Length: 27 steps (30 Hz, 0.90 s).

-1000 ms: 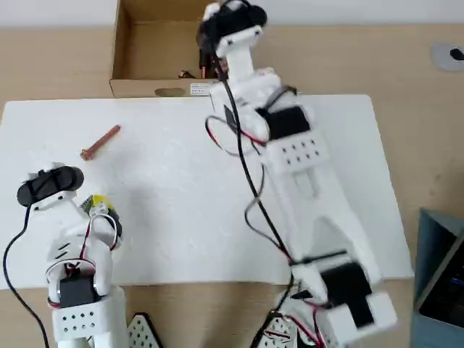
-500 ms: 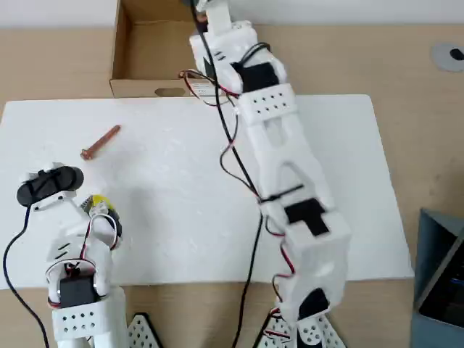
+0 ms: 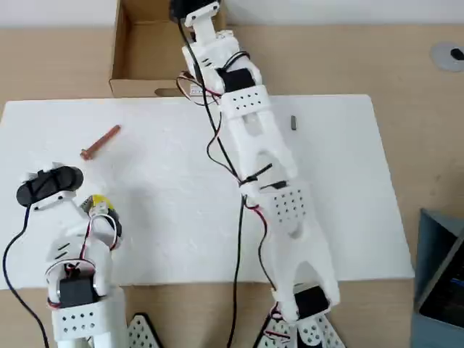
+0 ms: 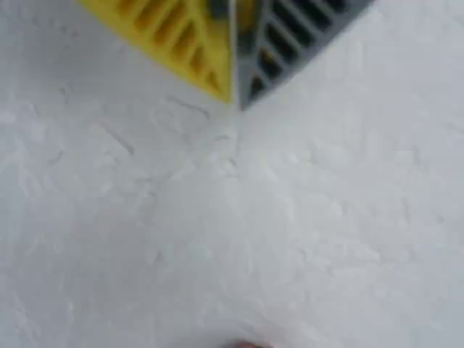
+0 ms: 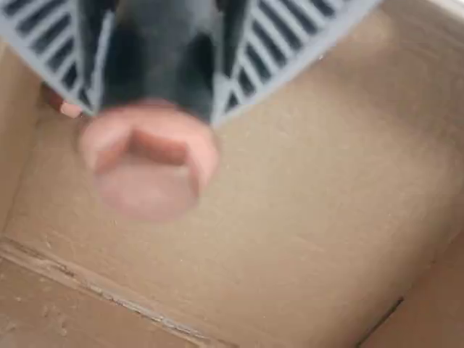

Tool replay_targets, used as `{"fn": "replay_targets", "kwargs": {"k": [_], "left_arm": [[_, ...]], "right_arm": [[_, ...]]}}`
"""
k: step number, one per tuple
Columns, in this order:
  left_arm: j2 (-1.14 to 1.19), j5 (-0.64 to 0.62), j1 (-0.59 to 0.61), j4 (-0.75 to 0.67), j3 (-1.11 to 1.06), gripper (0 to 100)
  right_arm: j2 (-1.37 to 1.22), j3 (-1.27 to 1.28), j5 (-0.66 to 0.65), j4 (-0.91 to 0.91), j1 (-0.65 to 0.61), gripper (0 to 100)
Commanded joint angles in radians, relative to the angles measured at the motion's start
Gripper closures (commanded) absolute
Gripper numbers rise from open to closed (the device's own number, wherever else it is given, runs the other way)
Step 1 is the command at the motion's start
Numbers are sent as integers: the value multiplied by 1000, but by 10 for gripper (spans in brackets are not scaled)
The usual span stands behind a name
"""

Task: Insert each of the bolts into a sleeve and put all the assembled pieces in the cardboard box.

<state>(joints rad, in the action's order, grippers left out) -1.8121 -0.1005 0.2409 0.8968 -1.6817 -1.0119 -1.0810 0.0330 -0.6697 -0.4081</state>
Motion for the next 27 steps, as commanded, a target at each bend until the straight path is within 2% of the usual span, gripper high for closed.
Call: {"fn": "replay_targets", "kwargs": {"k": [1,6,12,14,27], "left_arm": [[-2,-5,2,2,-11,995],[-2,-5,2,2,-11,995],[-2,-5,2,2,-11,995],[-2,-5,2,2,-11,995],[-2,-5,2,2,-11,995]], "right_arm": [[-22,-151,-8,29,-16,986],[-68,-194,-51,6,-35,981],[-74,-194,-49,-38,-41,827],[-74,-194,-49,-35,-39,804],[-68,-213,-49,-44,-12,803]]}}
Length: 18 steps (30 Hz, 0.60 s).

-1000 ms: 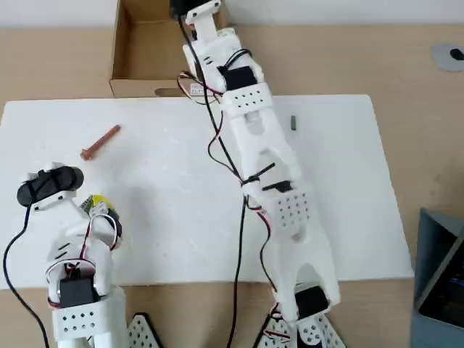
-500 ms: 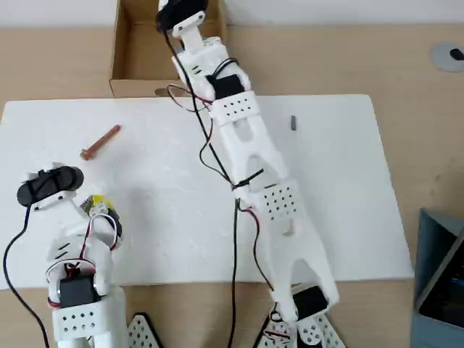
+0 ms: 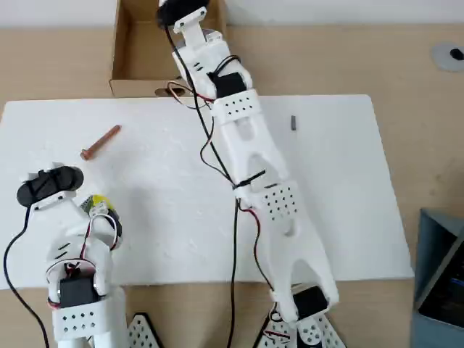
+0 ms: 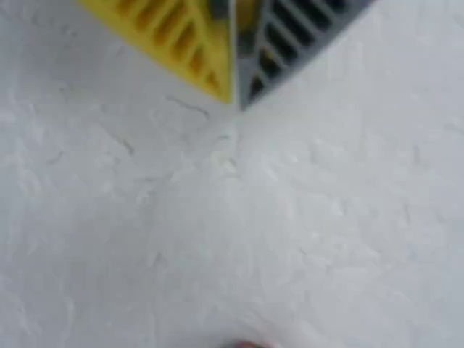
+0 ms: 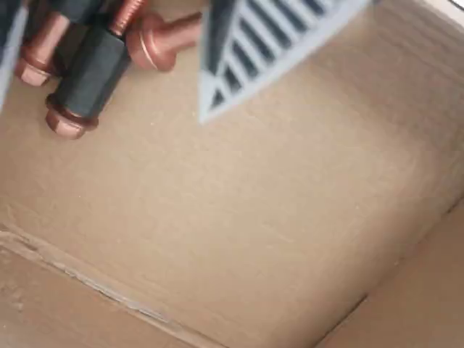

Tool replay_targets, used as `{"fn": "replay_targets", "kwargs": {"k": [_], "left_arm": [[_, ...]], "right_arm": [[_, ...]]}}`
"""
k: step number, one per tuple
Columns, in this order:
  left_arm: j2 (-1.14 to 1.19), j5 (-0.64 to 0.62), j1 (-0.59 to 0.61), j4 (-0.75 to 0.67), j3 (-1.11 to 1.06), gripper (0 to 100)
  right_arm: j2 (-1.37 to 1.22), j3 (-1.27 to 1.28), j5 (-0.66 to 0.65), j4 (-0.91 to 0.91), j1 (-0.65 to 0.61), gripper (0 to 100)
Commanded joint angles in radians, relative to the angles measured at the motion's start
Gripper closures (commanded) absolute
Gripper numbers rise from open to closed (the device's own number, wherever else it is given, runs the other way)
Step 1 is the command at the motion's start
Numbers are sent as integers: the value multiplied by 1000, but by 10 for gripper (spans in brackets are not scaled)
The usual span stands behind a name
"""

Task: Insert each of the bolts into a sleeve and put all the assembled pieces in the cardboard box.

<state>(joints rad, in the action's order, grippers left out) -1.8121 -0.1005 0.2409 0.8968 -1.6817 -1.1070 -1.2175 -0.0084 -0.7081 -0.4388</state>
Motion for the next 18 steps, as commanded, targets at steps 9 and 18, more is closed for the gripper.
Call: {"fn": "replay_targets", "kwargs": {"k": [9,18], "left_arm": [[-2,-5,2,2,-11,995],[-2,-5,2,2,-11,995]], "right_arm": [[22,-308,-12,-259,39,911],[27,-450,-12,-483,68,990]]}}
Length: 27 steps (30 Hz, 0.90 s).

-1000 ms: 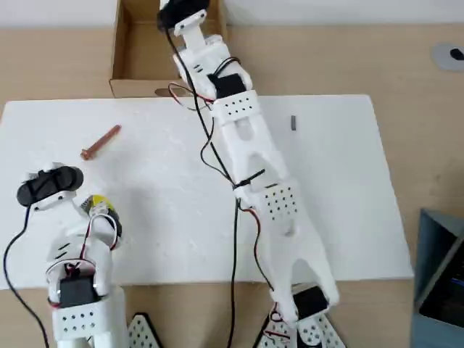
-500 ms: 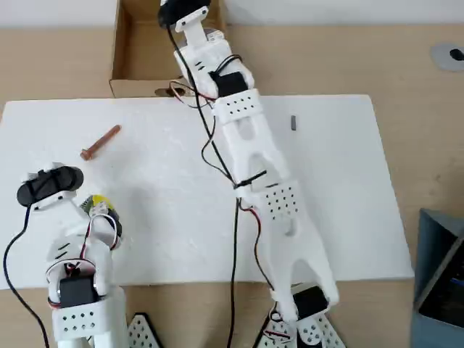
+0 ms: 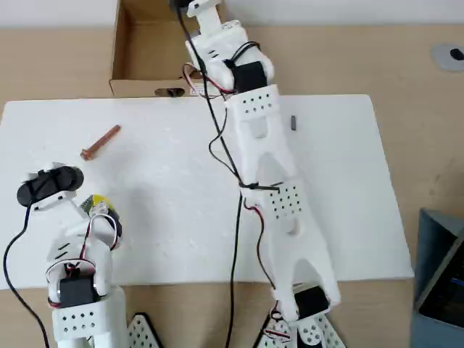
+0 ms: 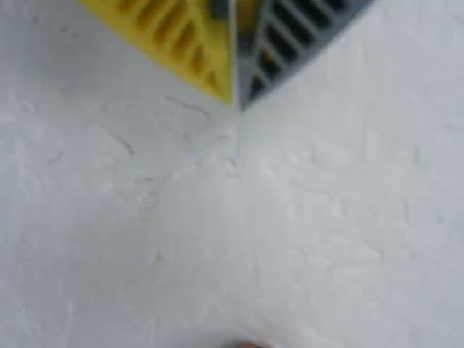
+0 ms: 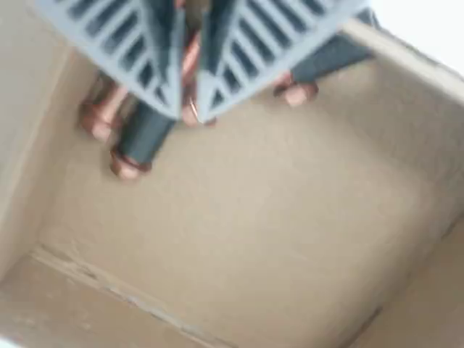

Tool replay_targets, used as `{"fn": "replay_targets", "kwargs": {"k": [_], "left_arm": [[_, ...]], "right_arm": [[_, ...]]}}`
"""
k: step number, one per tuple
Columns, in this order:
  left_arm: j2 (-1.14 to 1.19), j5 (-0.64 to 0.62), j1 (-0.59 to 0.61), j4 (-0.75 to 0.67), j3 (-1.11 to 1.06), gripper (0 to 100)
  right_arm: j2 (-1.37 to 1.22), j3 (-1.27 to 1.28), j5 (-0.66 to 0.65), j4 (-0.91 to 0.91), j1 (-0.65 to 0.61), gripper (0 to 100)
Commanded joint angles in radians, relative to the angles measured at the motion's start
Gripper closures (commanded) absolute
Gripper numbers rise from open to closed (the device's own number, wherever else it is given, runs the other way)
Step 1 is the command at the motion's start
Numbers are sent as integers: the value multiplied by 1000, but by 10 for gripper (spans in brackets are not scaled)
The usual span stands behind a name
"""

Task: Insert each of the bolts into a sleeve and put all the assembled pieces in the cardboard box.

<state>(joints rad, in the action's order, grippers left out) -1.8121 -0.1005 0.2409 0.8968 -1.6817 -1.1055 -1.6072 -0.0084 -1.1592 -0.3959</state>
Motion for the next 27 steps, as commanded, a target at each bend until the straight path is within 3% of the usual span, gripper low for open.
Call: {"fn": "replay_targets", "kwargs": {"k": [1,19,27], "left_arm": [[-2,-5,2,2,-11,995],[-2,-5,2,2,-11,995],[-2,-5,2,2,-11,995]], "right_arm": [[25,-61,-12,-35,35,990],[328,-61,28,-505,81,990],[444,-59,23,-628,213,990]]}}
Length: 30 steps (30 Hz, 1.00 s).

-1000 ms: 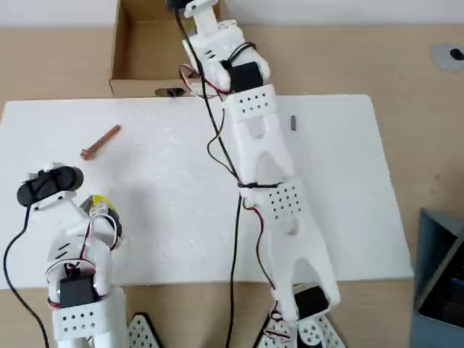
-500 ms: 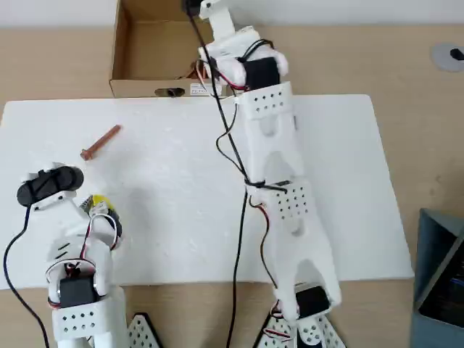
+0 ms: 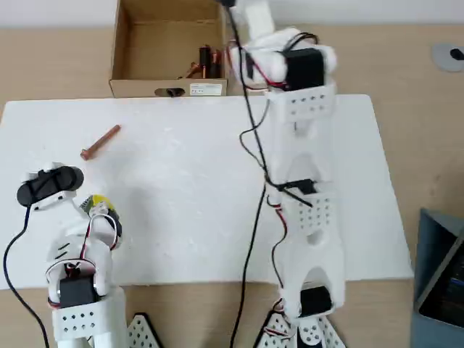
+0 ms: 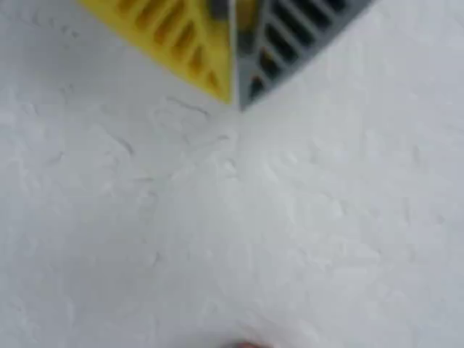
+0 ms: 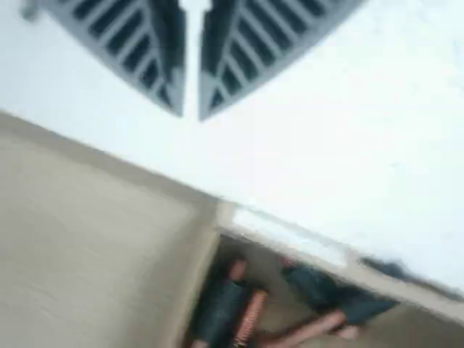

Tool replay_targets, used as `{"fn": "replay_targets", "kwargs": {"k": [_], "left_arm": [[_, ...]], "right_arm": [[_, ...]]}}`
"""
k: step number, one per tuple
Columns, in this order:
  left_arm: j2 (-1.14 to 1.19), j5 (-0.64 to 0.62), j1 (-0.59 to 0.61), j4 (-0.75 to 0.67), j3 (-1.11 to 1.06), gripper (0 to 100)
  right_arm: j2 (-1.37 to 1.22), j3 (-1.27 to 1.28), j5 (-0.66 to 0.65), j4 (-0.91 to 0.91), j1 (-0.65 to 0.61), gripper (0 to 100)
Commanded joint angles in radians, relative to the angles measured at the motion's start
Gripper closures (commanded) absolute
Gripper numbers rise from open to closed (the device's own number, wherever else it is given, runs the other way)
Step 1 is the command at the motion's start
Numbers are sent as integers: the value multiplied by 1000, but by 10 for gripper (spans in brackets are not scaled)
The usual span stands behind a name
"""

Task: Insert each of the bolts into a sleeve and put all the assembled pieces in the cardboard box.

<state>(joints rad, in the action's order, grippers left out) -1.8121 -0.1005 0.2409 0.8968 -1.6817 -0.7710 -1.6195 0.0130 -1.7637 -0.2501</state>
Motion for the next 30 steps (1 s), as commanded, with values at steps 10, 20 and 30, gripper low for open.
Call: {"fn": "replay_targets", "kwargs": {"k": [10,20,30], "left_arm": [[-2,-5,2,2,-11,995],[-2,-5,2,2,-11,995],[-2,-5,2,2,-11,995]], "right_arm": [[266,-41,-26,-25,246,990],[535,300,14,-25,325,990],[743,823,101,5,308,990]]}}
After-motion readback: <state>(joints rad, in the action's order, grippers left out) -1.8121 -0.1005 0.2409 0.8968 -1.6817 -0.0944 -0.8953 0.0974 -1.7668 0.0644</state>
